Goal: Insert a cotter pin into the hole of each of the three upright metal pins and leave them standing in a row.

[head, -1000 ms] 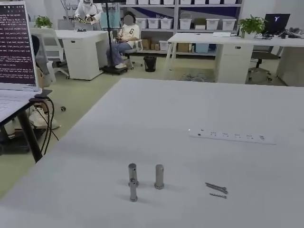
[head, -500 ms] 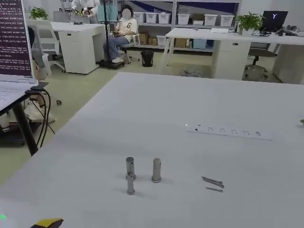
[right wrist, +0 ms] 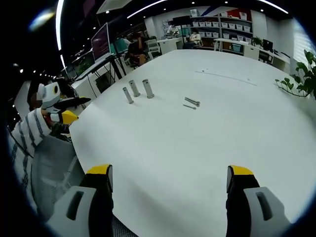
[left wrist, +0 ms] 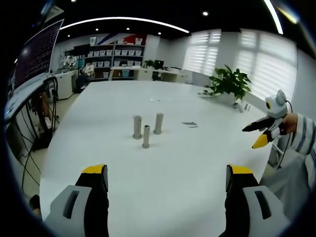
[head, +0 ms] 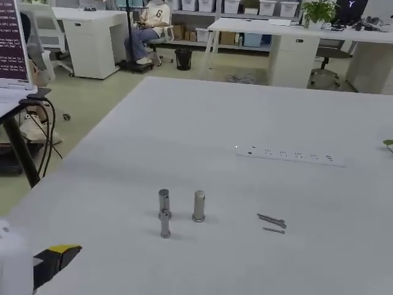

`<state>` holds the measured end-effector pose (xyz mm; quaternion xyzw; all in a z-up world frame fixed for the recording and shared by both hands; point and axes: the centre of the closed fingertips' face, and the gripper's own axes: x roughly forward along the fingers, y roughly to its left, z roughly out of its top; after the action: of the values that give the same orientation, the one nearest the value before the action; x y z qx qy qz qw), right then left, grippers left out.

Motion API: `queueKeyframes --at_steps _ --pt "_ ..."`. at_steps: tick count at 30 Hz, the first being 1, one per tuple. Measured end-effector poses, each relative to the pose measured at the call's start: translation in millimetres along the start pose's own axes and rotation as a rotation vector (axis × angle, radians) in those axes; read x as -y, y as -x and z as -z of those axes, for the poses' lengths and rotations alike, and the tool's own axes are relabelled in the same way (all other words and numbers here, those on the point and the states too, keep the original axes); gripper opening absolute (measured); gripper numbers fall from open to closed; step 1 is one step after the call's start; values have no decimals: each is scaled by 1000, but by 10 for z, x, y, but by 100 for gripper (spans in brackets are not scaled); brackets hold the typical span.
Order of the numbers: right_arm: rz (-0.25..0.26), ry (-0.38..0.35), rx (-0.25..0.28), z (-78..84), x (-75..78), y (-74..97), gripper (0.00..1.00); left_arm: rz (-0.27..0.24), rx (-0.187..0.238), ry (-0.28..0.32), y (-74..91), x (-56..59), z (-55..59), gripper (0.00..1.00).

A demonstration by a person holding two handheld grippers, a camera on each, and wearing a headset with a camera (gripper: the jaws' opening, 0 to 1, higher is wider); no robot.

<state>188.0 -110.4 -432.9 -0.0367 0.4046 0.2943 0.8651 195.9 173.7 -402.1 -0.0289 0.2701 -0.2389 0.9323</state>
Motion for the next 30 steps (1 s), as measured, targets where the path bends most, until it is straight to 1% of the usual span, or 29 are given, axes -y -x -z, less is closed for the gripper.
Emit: queueKeyframes --at_steps 2,6,9,13,16,19,22,24,27,30 --pt "-2 1 -6 8 -16 -10 95 0 -4 -9 -18 -55 -41 99" --pt "-2 -7 -9 18 -37 -21 94 5 -7 -34 -74 -166 -160 99" --pt "-4 -6 -11 26 -53 -21 94 11 -19 -65 -139 -240 -244 99" --pt "-3 -9 -15 36 -60 -17 94 16 -20 -86 -230 -334 -357 98" --pt "0 -13 -14 38 -60 -11 94 19 -7 -86 -299 -413 -470 94" --pt "5 -19 -14 44 -49 -6 93 18 0 -93 -369 -480 -583 93" --pt "11 -26 -10 46 -35 2 93 12 24 -68 -443 -577 -731 88" --pt "17 -33 -7 49 -24 11 93 3 27 -81 -501 -643 -797 84" --pt "23 -39 -6 56 -9 20 93 -2 20 -113 -605 -722 -853 78" --pt "29 -49 -10 81 5 24 93 3 15 -123 -705 -753 -880 73"
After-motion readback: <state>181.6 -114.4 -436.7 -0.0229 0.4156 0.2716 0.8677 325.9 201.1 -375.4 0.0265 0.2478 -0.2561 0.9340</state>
